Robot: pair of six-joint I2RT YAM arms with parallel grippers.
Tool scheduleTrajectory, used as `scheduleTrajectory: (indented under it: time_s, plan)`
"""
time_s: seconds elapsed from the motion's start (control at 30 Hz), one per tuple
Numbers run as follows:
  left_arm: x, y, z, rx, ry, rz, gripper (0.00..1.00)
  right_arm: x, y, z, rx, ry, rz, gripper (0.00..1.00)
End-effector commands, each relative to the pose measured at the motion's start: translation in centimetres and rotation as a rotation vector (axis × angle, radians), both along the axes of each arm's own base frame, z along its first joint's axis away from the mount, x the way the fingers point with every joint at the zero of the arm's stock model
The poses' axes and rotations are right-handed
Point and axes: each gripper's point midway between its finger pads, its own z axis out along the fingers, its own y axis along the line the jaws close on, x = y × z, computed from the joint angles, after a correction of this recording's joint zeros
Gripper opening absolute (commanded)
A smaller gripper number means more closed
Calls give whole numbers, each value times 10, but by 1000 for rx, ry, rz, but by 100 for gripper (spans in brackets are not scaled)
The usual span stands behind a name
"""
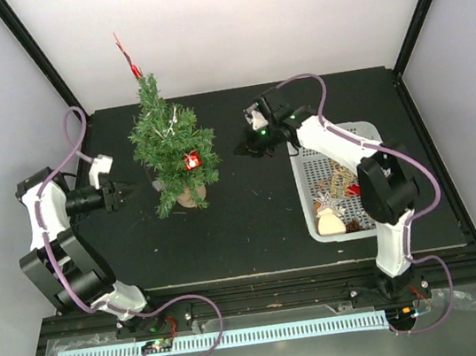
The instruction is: Decorate the small christmas tree
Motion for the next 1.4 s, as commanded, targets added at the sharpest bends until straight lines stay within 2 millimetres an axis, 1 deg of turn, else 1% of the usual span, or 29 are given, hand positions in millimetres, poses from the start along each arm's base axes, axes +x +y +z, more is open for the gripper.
scheduleTrajectory:
  time_s: [0.0,0.07,0.17,0.2,0.23,0.27,0.37,0.4,0.47,0.53,0.57,0.67,0.77,0.9,1.0,1.07,1.2,1.37]
  plan:
    - [-20,-12,-5,54,-29,-71,45,25,19,27,92,-35,-7,6]
    - [-30,-20,-10,72,-18,-98,39,34,25,32,110,-38,-8,6]
    - [-46,-36,-18,97,-8,-153,34,43,31,37,124,-37,-5,6]
    - [-48,-40,-19,103,-13,-161,34,44,33,39,129,-39,-3,6]
    - [-50,-44,-17,102,-19,-160,37,45,34,40,130,-40,-3,6]
    - [-52,-47,-13,98,-30,-158,43,46,34,41,131,-40,-4,6]
    - [-53,-59,2,67,-71,-161,57,43,32,39,126,-35,-2,7]
    - [-54,-65,7,66,-85,-169,60,41,31,38,123,-33,-2,7]
    - [-55,-76,15,76,-115,-188,63,37,29,34,115,-25,0,7]
    - [-55,-84,18,84,-129,-200,64,34,27,32,113,-22,-2,7]
    - [-55,-89,19,90,-133,-215,64,33,26,31,114,-19,-2,7]
    - [-51,-96,17,108,-140,-228,64,30,24,28,117,-15,-4,8]
    - [-48,-97,10,134,-138,-230,64,28,23,27,115,-14,-1,8]
    - [-42,-91,-1,182,-131,-217,63,25,22,27,114,-14,0,8]
    - [-37,-86,-6,219,-125,-201,60,24,22,25,116,-10,0,8]
    - [-36,-85,-8,224,-121,-199,57,23,21,25,117,-10,-1,8]
    - [-32,-84,-9,224,-124,-179,47,21,21,24,117,-9,1,8]
    - [-28,-81,-10,238,-130,-163,39,18,19,24,116,-9,0,9]
